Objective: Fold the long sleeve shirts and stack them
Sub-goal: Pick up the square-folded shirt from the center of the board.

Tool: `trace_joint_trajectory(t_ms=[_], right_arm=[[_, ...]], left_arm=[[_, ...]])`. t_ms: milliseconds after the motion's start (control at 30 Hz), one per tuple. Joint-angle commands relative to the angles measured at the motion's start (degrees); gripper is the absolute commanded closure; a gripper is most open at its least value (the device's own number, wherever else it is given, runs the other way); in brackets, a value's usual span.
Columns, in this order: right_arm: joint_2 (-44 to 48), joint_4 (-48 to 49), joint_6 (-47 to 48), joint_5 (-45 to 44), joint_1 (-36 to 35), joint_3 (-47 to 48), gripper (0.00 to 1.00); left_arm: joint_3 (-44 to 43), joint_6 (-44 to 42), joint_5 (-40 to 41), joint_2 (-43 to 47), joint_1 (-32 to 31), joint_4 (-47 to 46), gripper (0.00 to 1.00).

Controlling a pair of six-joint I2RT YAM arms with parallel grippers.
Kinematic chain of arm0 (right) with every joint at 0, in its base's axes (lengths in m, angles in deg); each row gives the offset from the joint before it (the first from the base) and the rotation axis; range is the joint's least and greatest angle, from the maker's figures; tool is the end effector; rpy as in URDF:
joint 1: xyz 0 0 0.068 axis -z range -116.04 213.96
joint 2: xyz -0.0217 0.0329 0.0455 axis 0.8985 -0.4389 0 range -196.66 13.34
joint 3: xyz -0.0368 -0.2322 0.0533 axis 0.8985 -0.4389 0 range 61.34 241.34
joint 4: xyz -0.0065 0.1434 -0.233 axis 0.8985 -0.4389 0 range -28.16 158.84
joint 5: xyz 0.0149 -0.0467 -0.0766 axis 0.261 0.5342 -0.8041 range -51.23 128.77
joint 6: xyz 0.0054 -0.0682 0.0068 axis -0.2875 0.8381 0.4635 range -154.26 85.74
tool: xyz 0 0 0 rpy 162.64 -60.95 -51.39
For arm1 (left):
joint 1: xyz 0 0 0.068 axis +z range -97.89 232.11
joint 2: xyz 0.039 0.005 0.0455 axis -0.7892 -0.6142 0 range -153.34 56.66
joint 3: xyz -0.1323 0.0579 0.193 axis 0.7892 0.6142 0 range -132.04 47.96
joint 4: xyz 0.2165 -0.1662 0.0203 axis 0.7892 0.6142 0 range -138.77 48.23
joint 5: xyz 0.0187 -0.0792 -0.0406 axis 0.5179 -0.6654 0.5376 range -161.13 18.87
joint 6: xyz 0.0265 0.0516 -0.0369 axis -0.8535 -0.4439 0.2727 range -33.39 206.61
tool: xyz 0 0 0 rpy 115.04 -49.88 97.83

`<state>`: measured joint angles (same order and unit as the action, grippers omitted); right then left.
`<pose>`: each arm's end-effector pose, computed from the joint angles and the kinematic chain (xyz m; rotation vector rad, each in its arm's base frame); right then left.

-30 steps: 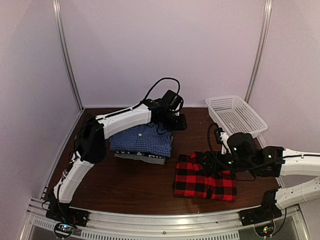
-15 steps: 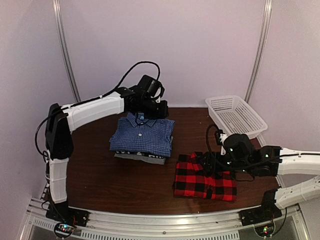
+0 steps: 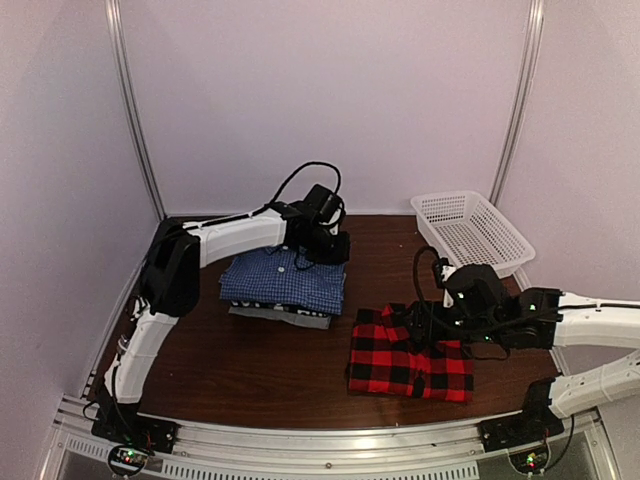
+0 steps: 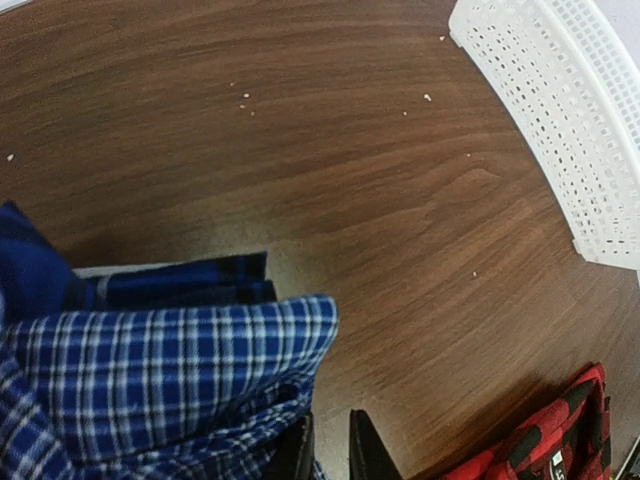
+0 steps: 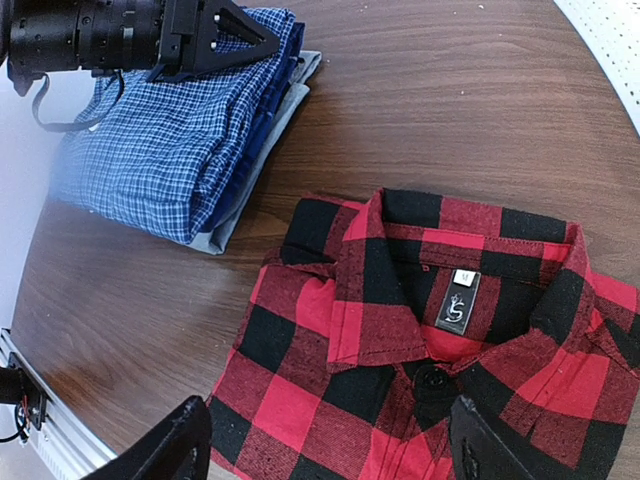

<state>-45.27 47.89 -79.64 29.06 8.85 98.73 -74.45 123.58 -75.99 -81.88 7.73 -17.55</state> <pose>0.1549 0.2058 0.1868 -0.1133 2.3958 0.6870 0.3865 -0.3849 0.1573 0.2056 2.5264 -0.7265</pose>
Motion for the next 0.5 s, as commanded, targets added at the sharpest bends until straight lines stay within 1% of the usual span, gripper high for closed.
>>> trace_joint_trajectory(t_ms=[0, 100, 200, 333, 467], right_arm=[[1.27, -1.92, -0.35, -1.91, 0.89, 0.41, 0.16], [2.51, -2.53, -0.88, -2.14, 1.60, -0.73, 0.15], [3.92, -3.10, -1.40, -1.80, 3.31, -2.37, 0.14], [6.18, -4.09, -2.17, -0.83, 6.82, -5.35, 0.12], [10.83, -5.38, -3.13, 0.29, 11.17, -9.25, 0.10]], left_arm=[[-4.77, -1.19, -4.49, -1.81, 1.50, -4.85, 0.83], [-6.00, -1.93, -6.91, -1.07, 1.49, -4.86, 0.77], [-4.75, -2.85, -8.71, 2.22, 0.71, -4.83, 0.72], [1.50, -3.22, -10.66, 8.63, -1.61, -5.08, 0.67], [10.31, -3.04, -11.08, 14.79, -5.58, -5.78, 0.66]])
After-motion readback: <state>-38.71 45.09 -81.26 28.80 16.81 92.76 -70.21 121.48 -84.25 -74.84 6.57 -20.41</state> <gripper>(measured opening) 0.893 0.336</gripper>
